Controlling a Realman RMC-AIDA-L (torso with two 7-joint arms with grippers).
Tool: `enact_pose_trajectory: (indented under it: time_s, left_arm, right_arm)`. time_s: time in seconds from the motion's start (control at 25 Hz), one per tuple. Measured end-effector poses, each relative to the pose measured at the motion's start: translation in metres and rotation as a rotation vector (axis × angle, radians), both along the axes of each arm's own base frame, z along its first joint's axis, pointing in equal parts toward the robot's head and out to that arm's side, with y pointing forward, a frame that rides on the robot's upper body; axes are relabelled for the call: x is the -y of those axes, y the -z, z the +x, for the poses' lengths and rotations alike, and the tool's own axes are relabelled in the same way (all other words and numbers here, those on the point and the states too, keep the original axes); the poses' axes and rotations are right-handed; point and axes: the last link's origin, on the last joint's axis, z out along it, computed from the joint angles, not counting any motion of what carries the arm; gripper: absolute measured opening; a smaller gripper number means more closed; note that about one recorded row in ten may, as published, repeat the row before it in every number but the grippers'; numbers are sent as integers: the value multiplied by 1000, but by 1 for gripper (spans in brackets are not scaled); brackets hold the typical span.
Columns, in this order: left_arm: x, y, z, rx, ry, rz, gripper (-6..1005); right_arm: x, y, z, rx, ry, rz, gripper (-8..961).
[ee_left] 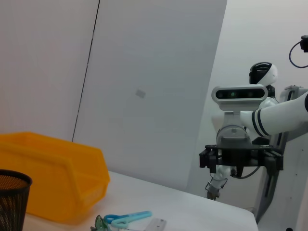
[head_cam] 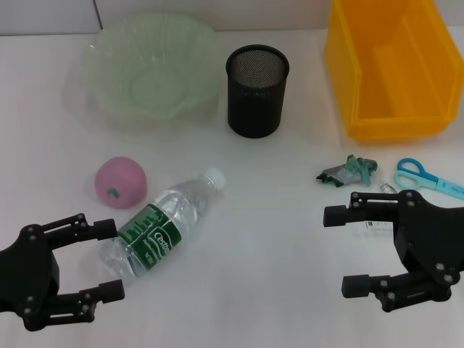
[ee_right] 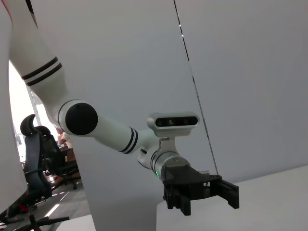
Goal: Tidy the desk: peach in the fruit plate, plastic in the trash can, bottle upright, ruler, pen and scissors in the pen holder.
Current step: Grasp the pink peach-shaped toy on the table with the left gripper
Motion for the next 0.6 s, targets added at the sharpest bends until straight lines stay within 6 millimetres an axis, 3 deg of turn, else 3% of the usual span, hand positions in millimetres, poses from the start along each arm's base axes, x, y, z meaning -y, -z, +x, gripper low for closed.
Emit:
enact_pose_trajectory:
  time_s: [0.4, 0.6]
  left_arm:
    - [-4, -1, 1, -7, -9, -13, 807]
    - [-22, -12, 7, -82, -39, -61, 805]
  right_arm:
    - [-2, 3, 2, 15, 20, 10, 817]
    - [-5, 6, 5, 34, 46, 24, 814]
